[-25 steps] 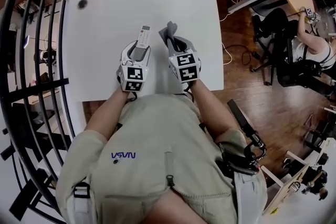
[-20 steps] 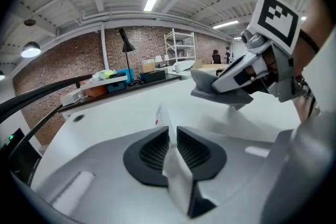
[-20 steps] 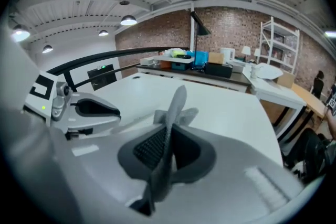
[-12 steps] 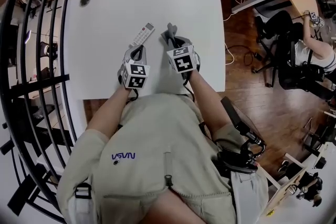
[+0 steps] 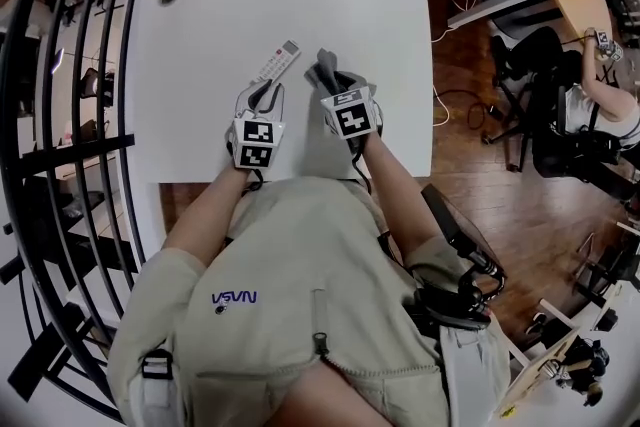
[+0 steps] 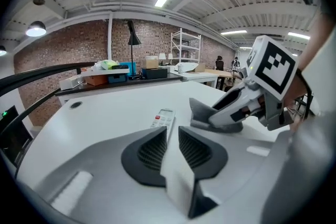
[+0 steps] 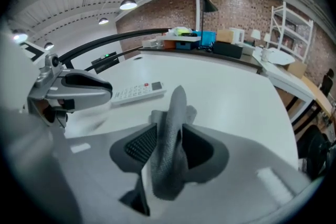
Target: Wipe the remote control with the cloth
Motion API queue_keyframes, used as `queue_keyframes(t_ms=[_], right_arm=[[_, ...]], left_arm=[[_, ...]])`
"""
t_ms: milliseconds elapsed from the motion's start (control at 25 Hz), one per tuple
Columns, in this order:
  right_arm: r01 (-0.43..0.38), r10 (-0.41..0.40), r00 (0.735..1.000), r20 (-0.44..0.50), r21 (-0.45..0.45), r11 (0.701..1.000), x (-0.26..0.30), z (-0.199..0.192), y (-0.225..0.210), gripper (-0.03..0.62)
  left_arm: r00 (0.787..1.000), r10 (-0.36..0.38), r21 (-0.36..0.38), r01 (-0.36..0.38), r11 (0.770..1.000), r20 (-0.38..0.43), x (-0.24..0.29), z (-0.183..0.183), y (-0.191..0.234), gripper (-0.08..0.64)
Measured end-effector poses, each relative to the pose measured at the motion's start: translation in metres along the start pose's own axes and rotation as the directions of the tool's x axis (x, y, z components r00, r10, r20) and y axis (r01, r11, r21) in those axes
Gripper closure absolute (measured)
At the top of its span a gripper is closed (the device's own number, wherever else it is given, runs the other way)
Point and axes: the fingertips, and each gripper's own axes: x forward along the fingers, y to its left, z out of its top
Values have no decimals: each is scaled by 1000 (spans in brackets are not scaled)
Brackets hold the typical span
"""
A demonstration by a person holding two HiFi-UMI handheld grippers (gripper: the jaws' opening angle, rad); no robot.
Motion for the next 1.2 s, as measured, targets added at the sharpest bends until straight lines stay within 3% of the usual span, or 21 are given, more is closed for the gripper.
queue_keyframes(t_ms=[200,320,520,840,1000,1200], right_arm=[[31,-32,994,101,13,999,-23,18,3,425],[77,-86,976,199,49,996,-43,34,-5,429],[139,-196,901,388,169,976,-95,79,-20,578],[173,-270,763,587,217,961,-176,125,-22,588],[205,-292,725,624,209,956,-212,132,-6,588],[268,-344,699,627,215,939,-235,126,22,588]], left_arm=[[997,28,-51,-24,998,79,-17,23,14,477],[987,52,-86,-39,995,153,-33,45,25,480],[960,88,-145,-50,988,267,-63,93,37,534],[918,127,-100,-96,990,376,-111,151,32,555],[891,114,-77,-89,993,439,-143,167,27,555],[865,57,-38,-44,998,499,-175,166,17,555]])
